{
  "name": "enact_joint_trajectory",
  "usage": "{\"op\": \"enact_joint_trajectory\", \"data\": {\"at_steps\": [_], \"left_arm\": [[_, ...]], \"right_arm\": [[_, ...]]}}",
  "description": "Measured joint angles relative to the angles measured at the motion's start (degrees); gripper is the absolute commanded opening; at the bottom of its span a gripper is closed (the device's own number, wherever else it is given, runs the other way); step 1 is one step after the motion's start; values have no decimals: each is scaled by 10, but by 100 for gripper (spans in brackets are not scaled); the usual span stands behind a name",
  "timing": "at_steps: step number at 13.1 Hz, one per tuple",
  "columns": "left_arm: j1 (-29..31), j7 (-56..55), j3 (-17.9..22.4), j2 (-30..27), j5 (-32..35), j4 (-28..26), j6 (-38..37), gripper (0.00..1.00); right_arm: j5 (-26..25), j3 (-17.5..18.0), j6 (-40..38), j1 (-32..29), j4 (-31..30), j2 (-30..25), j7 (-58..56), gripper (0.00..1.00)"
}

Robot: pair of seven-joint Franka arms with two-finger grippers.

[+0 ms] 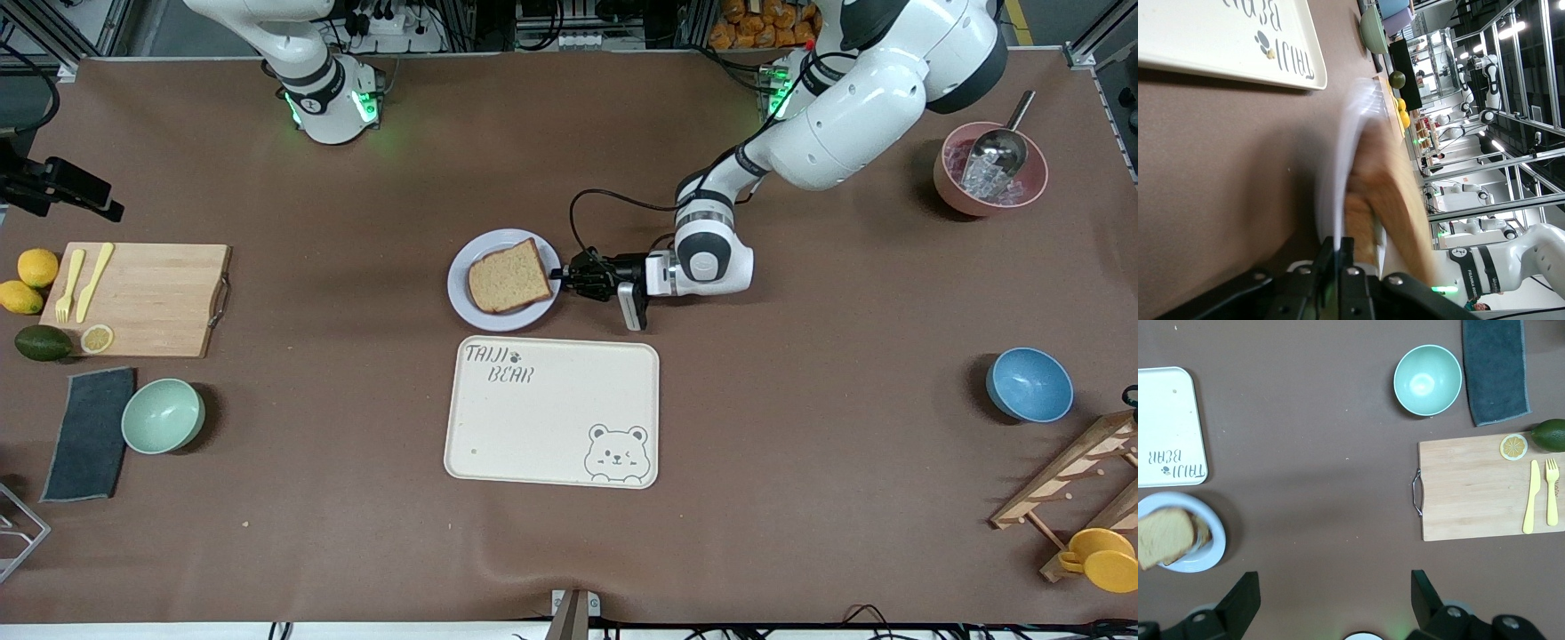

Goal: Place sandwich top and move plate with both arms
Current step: 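Slide the plate with the left gripper onto the bear tray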

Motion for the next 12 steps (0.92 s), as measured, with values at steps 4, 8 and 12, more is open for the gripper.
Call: {"op": "enact_joint_trajectory", "data": {"at_steps": [4,8,12], "left_arm": [[0,4,1,0,-1,0,-2,0],[0,4,1,0,-6,0,-2,0],[-1,-18,2,1,-29,1,-2,0]], "right_arm": [[0,0,0,0,0,0,0,100],[0,-1,0,0,8,0,0,100],[0,-1,-1,0,9,1,0,100]]}}
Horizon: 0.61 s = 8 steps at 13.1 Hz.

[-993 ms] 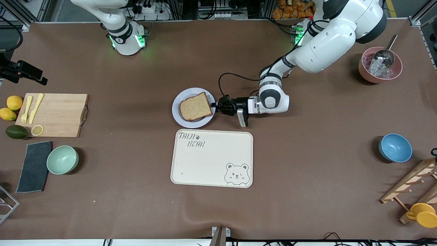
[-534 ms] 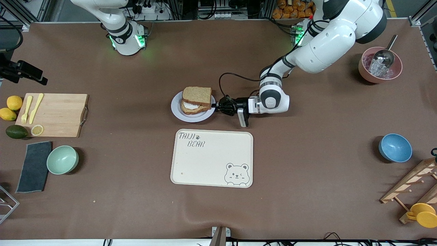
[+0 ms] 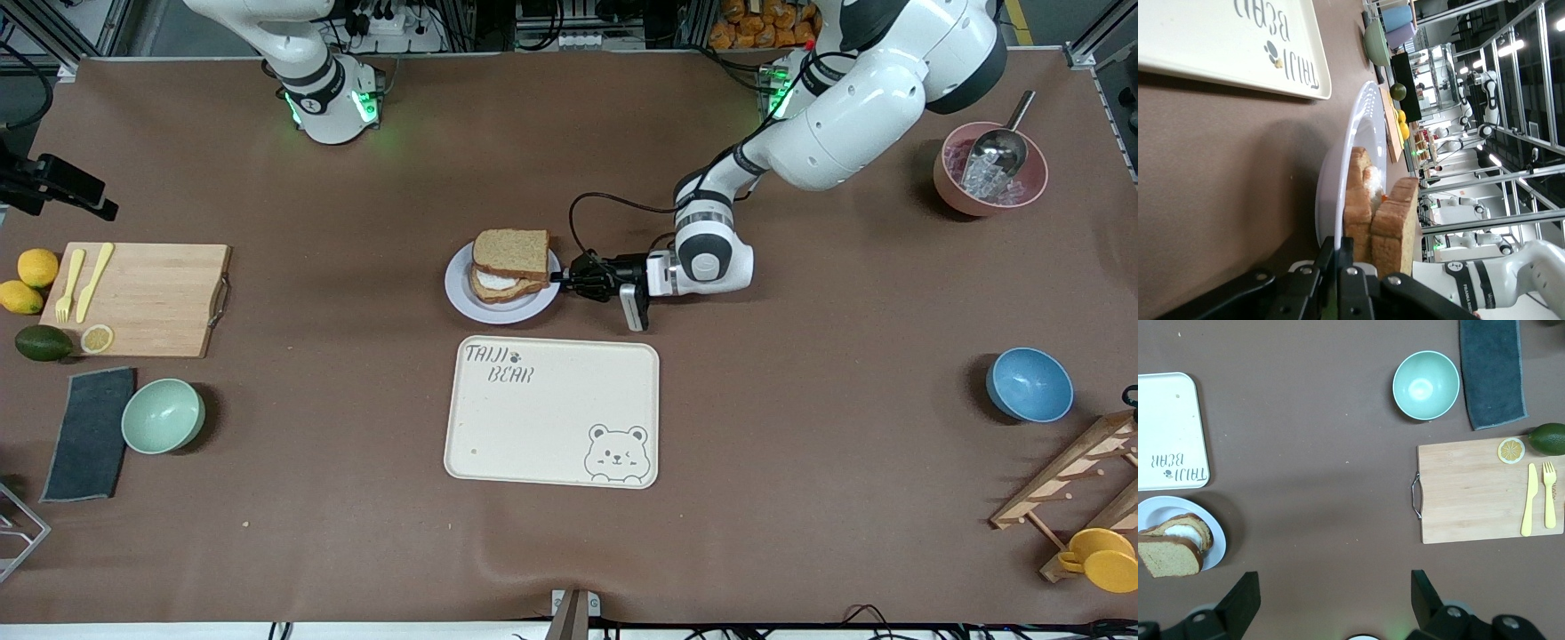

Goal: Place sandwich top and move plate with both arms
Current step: 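Slide the plate with the left gripper onto the bear tray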

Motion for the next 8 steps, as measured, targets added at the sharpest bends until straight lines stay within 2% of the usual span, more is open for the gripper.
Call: {"op": "enact_joint_trajectory", "data": {"at_steps": [8], "left_arm": [[-5,-71,5,1,-1,9,3,0]], "right_arm": [[0,0,-1,0,0,0,0,100]]}}
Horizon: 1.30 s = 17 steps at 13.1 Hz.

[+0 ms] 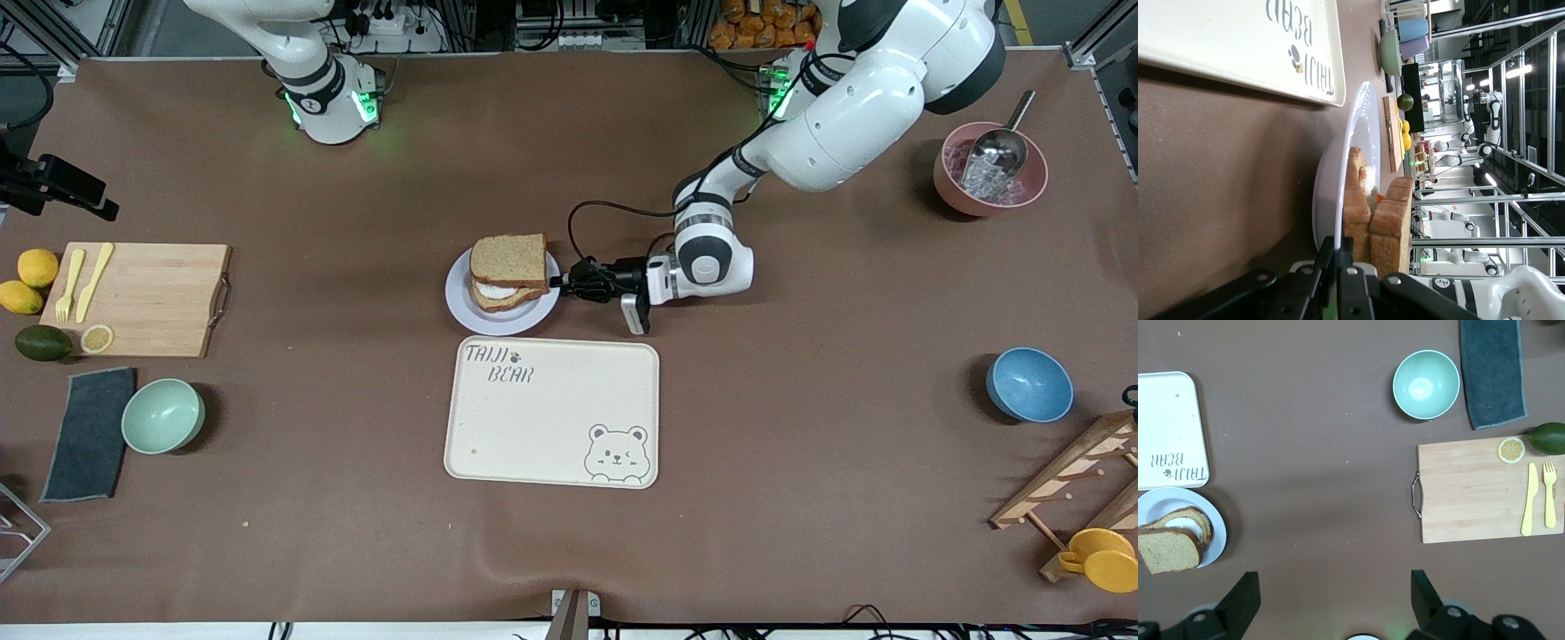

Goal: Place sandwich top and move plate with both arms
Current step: 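Slide the plate with the left gripper onto the bear tray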

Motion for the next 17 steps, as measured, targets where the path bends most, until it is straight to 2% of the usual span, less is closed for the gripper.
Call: {"op": "enact_joint_trajectory", "data": {"at_steps": [8,10,17], "left_arm": [[-3,-57,-7,0,-3,5,21,0],[-3,-58,-15,-4,-20,3,32,0],[-3,-58,-22,-56,-40,-30,47,0]], "right_arm": [[0,0,0,0,0,0,0,100],[0,0,0,0,0,0,0,100],[0,0,0,0,0,1,0,100]]}}
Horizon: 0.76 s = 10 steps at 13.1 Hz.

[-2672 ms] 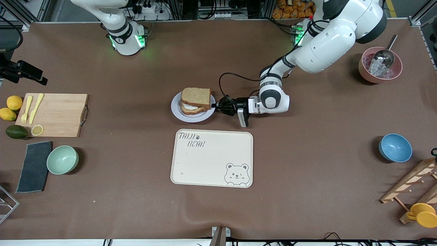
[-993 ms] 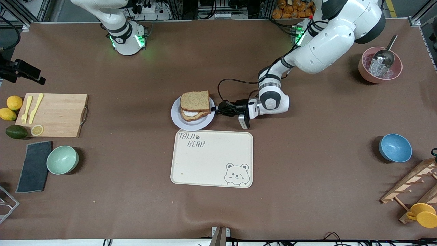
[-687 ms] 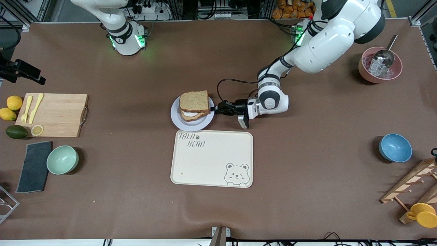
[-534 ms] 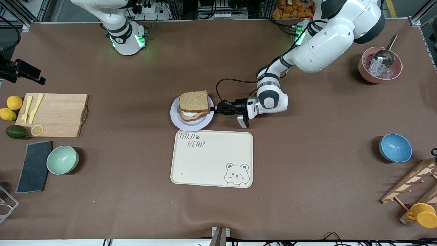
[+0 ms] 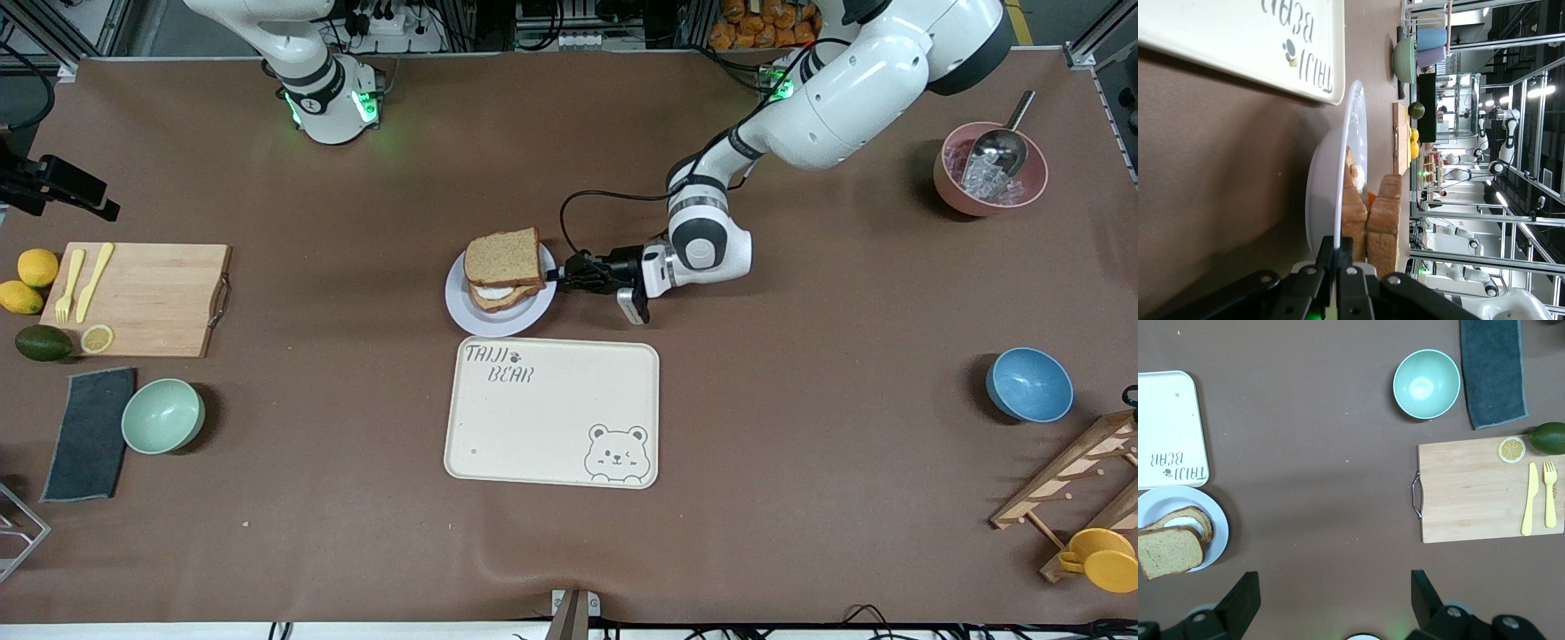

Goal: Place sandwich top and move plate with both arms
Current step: 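Slide the plate with the left gripper onto the bear tray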

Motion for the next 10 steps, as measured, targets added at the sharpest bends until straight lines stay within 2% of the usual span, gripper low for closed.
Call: {"op": "enact_joint_trajectory", "data": {"at_steps": [5,10], "left_arm": [[0,-20,-7,-51,-24,-28,1,0],[18,-88,-5,-103,-24,-25,6,0]], "right_arm": [[0,0,0,0,0,1,0,100],[0,1,0,0,0,1,0,100]]}}
